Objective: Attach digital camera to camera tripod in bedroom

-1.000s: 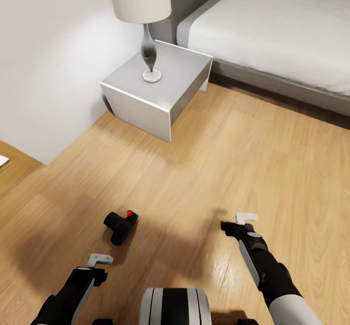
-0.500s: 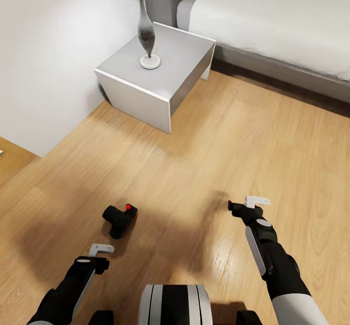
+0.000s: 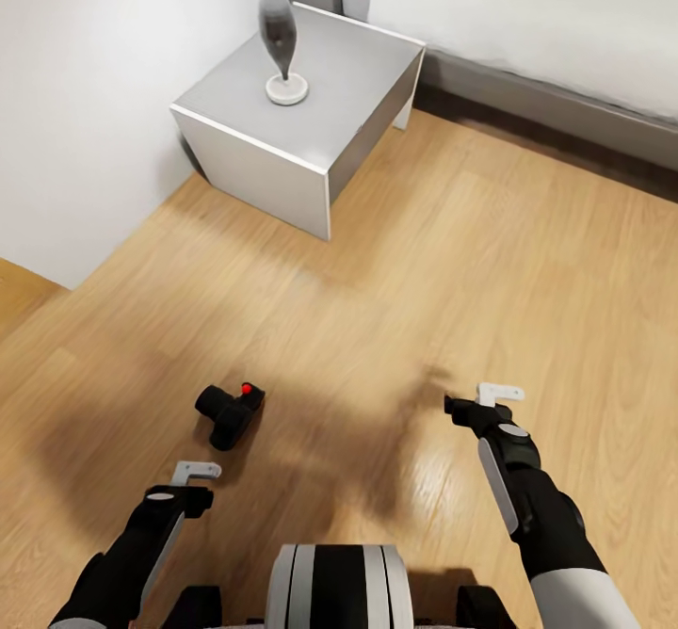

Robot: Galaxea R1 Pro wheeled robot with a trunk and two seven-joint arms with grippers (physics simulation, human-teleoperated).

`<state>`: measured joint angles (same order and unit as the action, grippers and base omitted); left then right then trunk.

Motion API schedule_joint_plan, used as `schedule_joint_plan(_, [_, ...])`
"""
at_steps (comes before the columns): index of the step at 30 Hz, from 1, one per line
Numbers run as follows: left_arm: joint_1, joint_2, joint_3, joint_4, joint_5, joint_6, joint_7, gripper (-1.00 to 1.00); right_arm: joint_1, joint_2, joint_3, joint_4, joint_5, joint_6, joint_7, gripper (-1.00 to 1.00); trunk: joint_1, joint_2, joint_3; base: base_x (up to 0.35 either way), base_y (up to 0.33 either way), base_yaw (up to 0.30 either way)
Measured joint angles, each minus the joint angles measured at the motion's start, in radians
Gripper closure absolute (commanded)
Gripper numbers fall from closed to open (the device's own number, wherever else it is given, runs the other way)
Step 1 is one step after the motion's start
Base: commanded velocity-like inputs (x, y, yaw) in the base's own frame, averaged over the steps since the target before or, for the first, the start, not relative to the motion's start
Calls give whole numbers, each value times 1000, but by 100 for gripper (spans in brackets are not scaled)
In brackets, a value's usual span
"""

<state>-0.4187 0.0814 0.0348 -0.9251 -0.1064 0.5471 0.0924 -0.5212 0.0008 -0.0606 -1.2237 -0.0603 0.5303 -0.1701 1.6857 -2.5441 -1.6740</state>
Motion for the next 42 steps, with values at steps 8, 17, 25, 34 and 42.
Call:
schedule_joint_plan(8, [0, 0, -1, -4, 13, 2, 1, -100, 0, -1, 0, 2, -2, 2, 2, -100, 4, -2, -31, 0, 0, 0])
schedule_joint_plan(17, [0, -1, -1, -7, 16, 2, 4, -100, 0, -1, 0, 2, -3, 2, 3, -100, 5, -3, -47, 0, 0, 0])
schedule_joint_plan(25, [0, -2, 0, -10, 15, 3, 7, -100, 0, -2, 0, 15, -4, 2, 3, -100, 5, -3, -47, 0, 0, 0])
schedule_joint_plan(34, [0, -3, 5, -26, 13, 1, 16, -100, 0, -2, 0, 23, 1, -7, 1, -100, 5, -3, -47, 0, 0, 0])
schedule_joint_plan(42, [0, -2, -6, -26, 5, -193, 135, -100, 0, -2, -3, 24, -1, -10, 1, -100, 5, -3, -47, 0, 0, 0])
